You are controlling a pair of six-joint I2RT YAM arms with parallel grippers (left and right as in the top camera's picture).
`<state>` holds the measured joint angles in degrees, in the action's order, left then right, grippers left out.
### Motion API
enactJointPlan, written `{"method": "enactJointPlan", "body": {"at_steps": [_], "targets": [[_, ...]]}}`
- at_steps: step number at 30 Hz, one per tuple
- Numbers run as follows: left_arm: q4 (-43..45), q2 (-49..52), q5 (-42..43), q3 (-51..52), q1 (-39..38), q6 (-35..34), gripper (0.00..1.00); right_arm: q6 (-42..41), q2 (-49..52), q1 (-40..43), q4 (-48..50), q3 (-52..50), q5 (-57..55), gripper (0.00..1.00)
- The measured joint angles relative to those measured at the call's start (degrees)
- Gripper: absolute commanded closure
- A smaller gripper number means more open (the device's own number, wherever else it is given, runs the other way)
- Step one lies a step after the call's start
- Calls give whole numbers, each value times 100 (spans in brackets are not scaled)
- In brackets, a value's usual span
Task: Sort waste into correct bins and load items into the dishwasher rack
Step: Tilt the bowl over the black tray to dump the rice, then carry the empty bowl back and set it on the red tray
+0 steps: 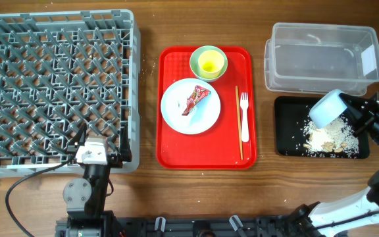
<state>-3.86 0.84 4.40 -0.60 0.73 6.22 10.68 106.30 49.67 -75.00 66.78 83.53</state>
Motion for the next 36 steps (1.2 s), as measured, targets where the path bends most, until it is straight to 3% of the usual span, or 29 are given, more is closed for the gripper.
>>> {"method": "enactJointPlan", "body": {"at_steps": [2,4,9,14,18,21,26,31,36], "targets": [[0,0,0,0,0,0,0,31,0,0,81,0,-13,96],[0,0,0,0,0,0,0,271,0,0,-431,9,-122,96],[0,0,0,0,0,2,0,2072,-186,-37,-1668,2,-435,95],[0,0,0,0,0,0,0,2363,-1121,-170,-1303,0,-1003,95],[0,0,0,0,0,0,0,1237,-2055,-588,-258,0,-2107,96],[0,0,0,0,0,0,0,74,-2861,-1416,208,0,-3248,95],[0,0,0,0,0,0,0,-1574,-3862,-3812,361,0,-4533,96],[0,0,0,0,0,0,0,-3123,-3901,-6347,409,0,-6059,96],[0,0,0,0,0,0,0,-4146,-3578,-8205,955,0,-7163,95]]}}
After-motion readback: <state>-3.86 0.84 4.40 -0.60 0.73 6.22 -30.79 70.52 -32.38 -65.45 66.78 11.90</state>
